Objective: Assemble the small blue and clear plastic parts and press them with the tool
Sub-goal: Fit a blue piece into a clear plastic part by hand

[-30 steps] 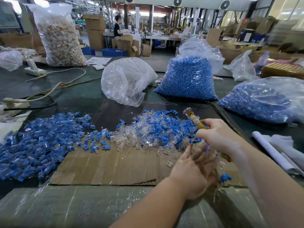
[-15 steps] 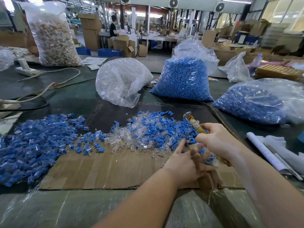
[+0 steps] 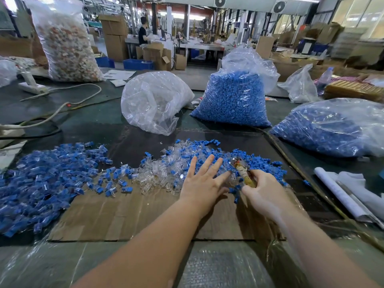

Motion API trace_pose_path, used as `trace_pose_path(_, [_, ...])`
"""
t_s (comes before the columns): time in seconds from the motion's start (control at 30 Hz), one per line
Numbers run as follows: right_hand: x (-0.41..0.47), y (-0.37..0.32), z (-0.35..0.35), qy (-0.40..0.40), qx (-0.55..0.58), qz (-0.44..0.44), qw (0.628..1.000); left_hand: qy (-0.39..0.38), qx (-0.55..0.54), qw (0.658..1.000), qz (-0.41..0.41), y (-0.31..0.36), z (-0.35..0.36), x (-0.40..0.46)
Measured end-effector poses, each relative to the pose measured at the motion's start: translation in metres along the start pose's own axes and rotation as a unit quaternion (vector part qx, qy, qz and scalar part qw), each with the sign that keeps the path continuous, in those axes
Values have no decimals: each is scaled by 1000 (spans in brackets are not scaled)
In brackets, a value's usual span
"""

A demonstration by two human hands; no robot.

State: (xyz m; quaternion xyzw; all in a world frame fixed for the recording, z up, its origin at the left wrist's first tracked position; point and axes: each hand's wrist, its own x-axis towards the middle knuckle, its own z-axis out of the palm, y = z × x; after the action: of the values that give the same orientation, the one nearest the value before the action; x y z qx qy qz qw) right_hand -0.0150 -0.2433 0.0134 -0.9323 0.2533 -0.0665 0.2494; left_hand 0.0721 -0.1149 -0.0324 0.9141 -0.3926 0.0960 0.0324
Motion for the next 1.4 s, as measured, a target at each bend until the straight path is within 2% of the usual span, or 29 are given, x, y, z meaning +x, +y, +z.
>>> trace_pose_path(0.07, [0, 1, 8, 28, -46, 10, 998, 22, -40, 999, -16, 0, -1, -6])
trace_pose_path(0.13, [-1, 1, 15, 53, -90, 19, 994, 77, -96, 992, -43, -3, -3, -14])
trace_pose_path(0.23, [-1, 3, 24, 83, -150, 19, 985, 192, -201, 954, -109, -12, -10, -29])
trace_pose_path(0.3, [-2, 4, 29, 97, -187, 14, 977, 228, -247, 931, -140, -18, -12, -38])
trace_pose_path(0.5, [-3, 5, 38, 123, -244, 17, 962, 221, -318, 903, -185, -26, -10, -56])
trace_pose_path(0.67, [-6, 0, 40, 131, -255, 7, 958, 207, -320, 909, -167, -25, -10, -60])
trace_pose_path(0.83, [-19, -10, 45, 238, -139, -150, 950, 180, -325, 916, -148, -24, -10, -62])
trace_pose_path(0.97, [-28, -11, 46, 139, -203, -140, 959, 160, -324, 923, -133, -24, -8, -62])
trace_pose_path(1.03, [-26, -11, 45, 121, -206, -131, 962, 163, -325, 922, -135, -24, -8, -62])
trace_pose_path(1.17, [-17, -17, 49, 142, -150, -144, 968, 176, -336, 915, -136, -25, -8, -62])
trace_pose_path(1.3, [-15, -31, 59, 172, -20, -169, 970, 174, -333, 917, -133, -25, -8, -61])
trace_pose_path(1.4, [-14, -37, 68, 188, 35, -196, 962, 160, -324, 924, -127, -24, -9, -61])
